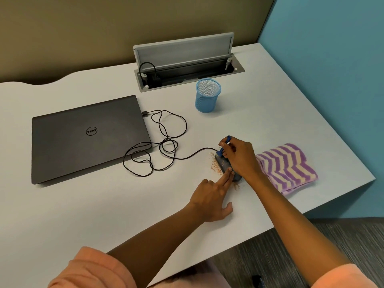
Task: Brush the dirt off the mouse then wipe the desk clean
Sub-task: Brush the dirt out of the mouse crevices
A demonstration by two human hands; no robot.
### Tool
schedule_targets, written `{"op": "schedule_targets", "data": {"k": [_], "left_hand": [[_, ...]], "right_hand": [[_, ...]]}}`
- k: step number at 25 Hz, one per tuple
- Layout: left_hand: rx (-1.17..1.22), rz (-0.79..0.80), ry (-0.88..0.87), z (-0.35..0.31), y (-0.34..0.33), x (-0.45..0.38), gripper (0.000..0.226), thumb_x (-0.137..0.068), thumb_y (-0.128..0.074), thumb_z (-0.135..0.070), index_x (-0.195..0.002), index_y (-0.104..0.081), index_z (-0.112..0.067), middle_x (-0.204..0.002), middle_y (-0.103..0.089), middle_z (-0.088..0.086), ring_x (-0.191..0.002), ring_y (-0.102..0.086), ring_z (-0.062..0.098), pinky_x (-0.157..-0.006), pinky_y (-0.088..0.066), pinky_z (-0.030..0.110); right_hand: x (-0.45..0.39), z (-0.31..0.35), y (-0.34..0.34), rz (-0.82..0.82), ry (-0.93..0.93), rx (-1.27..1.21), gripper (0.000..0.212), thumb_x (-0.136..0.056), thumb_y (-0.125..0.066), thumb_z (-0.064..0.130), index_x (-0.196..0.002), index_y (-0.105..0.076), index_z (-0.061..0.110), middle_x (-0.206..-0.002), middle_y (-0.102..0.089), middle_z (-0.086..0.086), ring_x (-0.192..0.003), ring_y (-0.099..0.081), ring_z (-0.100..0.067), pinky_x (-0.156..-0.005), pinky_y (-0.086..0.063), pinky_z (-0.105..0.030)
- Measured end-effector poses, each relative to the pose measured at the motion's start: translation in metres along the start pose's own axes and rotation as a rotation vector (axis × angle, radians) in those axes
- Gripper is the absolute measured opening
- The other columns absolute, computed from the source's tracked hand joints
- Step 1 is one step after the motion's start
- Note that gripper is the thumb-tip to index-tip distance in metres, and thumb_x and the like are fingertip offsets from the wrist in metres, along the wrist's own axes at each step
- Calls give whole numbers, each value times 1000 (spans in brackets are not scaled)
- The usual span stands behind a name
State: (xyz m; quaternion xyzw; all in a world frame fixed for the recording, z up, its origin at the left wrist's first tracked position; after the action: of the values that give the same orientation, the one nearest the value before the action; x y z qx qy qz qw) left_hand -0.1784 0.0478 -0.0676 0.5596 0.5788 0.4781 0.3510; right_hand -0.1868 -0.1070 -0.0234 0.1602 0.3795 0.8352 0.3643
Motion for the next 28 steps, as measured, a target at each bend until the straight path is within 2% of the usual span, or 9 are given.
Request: {"op": "schedule_targets", "data": {"k": [5, 8, 9, 12, 16, 20, 22, 26, 28], "left_hand": [[15, 4, 18, -3, 6, 0, 90, -99, -43, -61, -163, 1, -17, -143, -57, 12, -50, -41, 10, -62, -39, 27], [30, 1, 46, -4, 6, 1, 91, -99, -43, -61, -163, 4, -17, -114, -69, 12, -49, -40, 10, -60, -39, 25], [36, 3, 47, -4, 6, 1, 91, -99, -44, -61, -163, 4, -17, -116, -69, 12, -49, -41, 10, -59, -39, 25], [40, 7, 32, -5, 7, 0, 90, -98, -46, -60, -164, -1, -17, -145, -55, 11, -51, -43, 10, -58, -40, 26], [39, -3, 29, -5, 8, 2, 91, -98, -47, -60, -164, -2, -16, -143, -57, 13, -51, -43, 11, -58, -40, 26], [30, 35, 42, -4, 6, 1, 93, -97, -44, -63, -163, 5, -20, -141, -59, 9, -51, -42, 10, -56, -34, 22], [53, 20, 48, -4, 6, 2, 94, -97, -46, -62, -163, 4, -19, -138, -61, 10, -54, -48, 11, -58, -41, 23], [67, 37, 42, -3, 4, 0, 94, -97, -47, -63, -164, 3, -20, -154, -47, 7, -54, -45, 10, -62, -45, 25], [62, 54, 39, -3, 3, -1, 94, -96, -45, -64, -164, 4, -20, -161, -39, 5, -56, -48, 11, -62, -47, 25]], "right_hand": [[4, 2, 6, -62, 21, 8, 19, -97, -57, 29, -106, -70, 19, -86, -73, 1, -71, -60, -7, -69, -49, -19], [11, 2, 1, -7, 23, 33, 19, -97, -57, 32, -104, -70, 21, -81, -68, 6, -65, -58, -3, -63, -46, -10], [12, 3, 1, -19, 25, 33, 20, -96, -57, 32, -106, -70, 21, -83, -70, 4, -66, -58, -4, -63, -43, -8], [11, 0, 9, -87, 18, 42, 22, -96, -57, 31, -109, -71, 19, -94, -74, -3, -76, -62, -11, -70, -44, -11], [17, -3, 5, -15, 9, 59, 23, -96, -57, 35, -107, -70, 20, -89, -74, -3, -71, -63, -12, -61, -40, -6], [15, -4, 13, -81, -13, 29, 25, -96, -57, 35, -110, -71, 20, -98, -75, -4, -81, -65, -12, -70, -45, -11], [19, -6, 9, -29, -18, 72, 27, -96, -56, 36, -110, -70, 19, -97, -74, -5, -81, -66, -15, -70, -49, -17], [23, -3, 15, -38, -8, 13, 22, -96, -57, 34, -108, -70, 20, -98, -74, -3, -84, -68, -15, -69, -47, -12], [25, -3, 21, -62, 18, 51, 24, -97, -55, 32, -109, -70, 17, -101, -74, -5, -88, -69, -19, -73, -48, -16]]}}
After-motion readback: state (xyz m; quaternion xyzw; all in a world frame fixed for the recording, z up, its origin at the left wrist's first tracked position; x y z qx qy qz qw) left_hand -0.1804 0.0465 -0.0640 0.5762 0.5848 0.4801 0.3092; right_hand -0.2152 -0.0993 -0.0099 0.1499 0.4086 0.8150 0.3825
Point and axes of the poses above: each hand's wrist, its own x-axis away from the middle knuckle, its own y-axis out of the back of the hand, z = x × y, the point moved 4 cm from there along -x, towards the middle knuckle
